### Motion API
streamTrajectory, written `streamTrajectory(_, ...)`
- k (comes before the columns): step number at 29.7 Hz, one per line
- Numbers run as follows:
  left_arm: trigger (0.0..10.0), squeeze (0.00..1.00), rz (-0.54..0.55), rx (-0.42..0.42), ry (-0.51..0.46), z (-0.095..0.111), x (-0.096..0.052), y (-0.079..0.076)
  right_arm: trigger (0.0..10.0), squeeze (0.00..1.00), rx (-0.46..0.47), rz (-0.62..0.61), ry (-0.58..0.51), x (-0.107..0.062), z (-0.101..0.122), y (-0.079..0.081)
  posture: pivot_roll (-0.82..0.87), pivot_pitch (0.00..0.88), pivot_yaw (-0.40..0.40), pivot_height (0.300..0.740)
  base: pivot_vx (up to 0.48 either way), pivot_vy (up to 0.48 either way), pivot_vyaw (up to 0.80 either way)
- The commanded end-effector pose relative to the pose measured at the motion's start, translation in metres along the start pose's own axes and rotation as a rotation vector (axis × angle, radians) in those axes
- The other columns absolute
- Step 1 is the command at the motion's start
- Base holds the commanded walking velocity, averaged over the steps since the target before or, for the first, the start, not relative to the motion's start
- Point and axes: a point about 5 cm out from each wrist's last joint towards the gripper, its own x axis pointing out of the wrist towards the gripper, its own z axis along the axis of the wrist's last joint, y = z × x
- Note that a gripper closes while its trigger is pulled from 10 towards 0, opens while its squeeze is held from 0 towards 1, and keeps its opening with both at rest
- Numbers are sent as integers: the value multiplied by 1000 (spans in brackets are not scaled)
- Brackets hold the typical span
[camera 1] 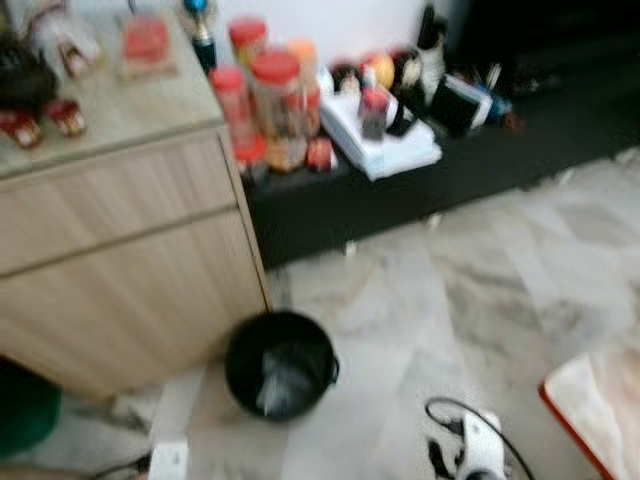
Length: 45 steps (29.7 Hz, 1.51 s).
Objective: Picking trash to rubbish bin
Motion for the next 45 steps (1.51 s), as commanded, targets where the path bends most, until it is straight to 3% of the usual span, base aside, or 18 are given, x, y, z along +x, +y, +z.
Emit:
streamTrajectory(1, 10000, 0, 19, 11, 38, -10, -2, 8, 10000, 0, 17, 22, 14, 0, -4, 10, 93, 193, -14, 740, 255, 0, 0)
streamTrajectory(10, 10000, 0, 16, 15, 33, -8, -2, 8, 10000, 0, 2, 29, 9, 0, -2, 11, 94, 181, -11, 740, 255, 0, 274)
streamTrajectory(14, 10000, 0, 16, 17, 32, -7, -1, 8, 10000, 0, 41, 21, 12, 0, -3, 10, 95, 183, -11, 740, 255, 0, 400)
streamTrajectory(25, 10000, 0, 10, 16, 30, -8, -2, 5, 10000, 0, 7, 37, 6, 1, -2, 12, 95, 197, -17, 740, 255, 0, 0)
streamTrajectory(31, 10000, 0, -1, 26, 19, -6, -1, 1, 10000, 0, 8, 37, 9, 1, -2, 12, 95, 202, -20, 740, 257, 0, 690)
streamTrajectory(37, 10000, 0, -18, 66, -42, 7, 1, -3, 10000, 0, 27, 34, 4, 1, -1, 11, 96, 203, -21, 740, 122, 0, 291)
streamTrajectory(42, 10000, 0, -81, 184, -178, 38, 5, -19, 10000, 0, 19, 47, -16, 2, 5, 14, 97, 203, -22, 740, 0, 0, 0)
streamTrajectory(44, 10000, 0, -105, 185, -251, 56, 6, -28, 10000, 0, 13, 57, -37, 3, 12, 16, 97, 203, -22, 740, 0, 0, 0)
streamTrajectory(45, 10000, 0, -105, 185, -251, 56, 6, -28, 10000, 0, 13, 57, -37, 3, 12, 16, 97, 203, -22, 740, 0, 0, 0)
